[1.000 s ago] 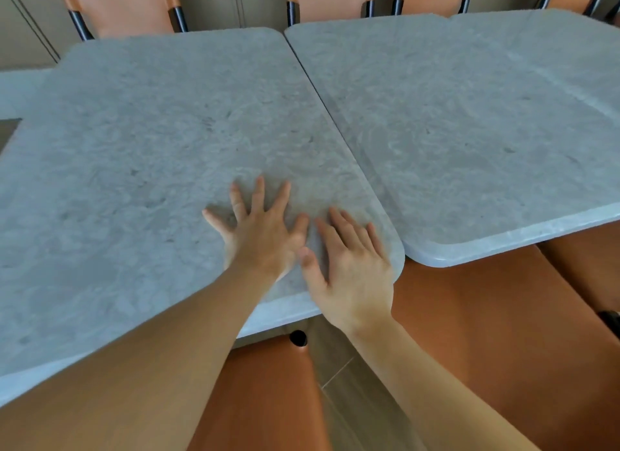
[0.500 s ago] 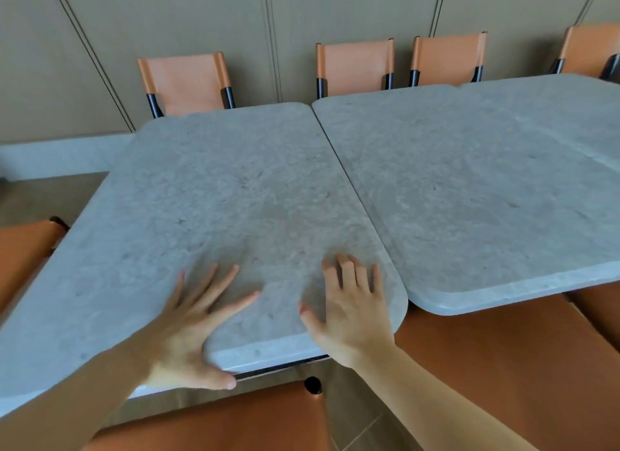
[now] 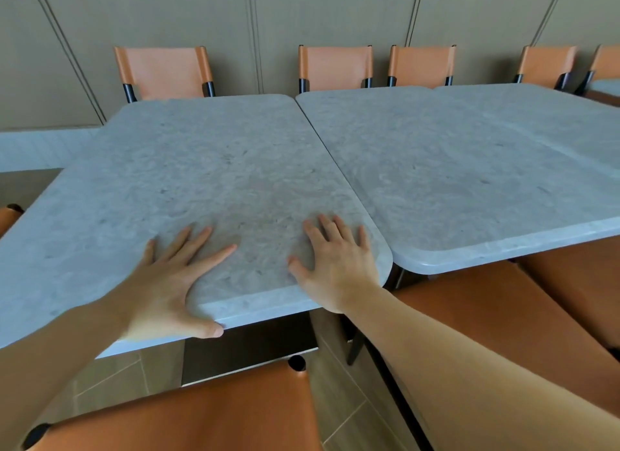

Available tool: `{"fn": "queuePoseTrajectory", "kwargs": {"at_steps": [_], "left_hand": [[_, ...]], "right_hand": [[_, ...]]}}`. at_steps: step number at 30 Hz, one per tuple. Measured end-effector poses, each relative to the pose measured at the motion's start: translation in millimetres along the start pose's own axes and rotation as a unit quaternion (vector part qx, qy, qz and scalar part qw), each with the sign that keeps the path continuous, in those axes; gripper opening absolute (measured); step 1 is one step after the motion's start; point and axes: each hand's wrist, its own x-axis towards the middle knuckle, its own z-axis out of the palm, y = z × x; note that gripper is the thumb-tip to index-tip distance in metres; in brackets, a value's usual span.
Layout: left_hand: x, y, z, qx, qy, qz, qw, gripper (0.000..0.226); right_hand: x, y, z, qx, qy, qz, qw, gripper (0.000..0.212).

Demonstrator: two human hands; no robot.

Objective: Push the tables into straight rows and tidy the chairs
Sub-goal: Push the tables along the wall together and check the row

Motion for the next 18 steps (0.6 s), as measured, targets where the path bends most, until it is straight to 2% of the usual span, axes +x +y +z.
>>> {"fn": "queuePoseTrajectory", "kwargs": {"at_steps": [6, 18], "left_hand": [[0.6, -2.2, 0.2, -0.019, -0.010, 0.015, 1.000, 0.119], [7.0, -6.1, -2.5, -0.024, -0.005, 0.026, 0.999, 0.117]], "right_hand": [[1.2, -1.8, -1.6, -0.016, -0.024, 0.005, 1.000, 0.076], [6.7, -2.7, -2.0, -0.006, -0.015, 0.011, 1.000, 0.074]]}}
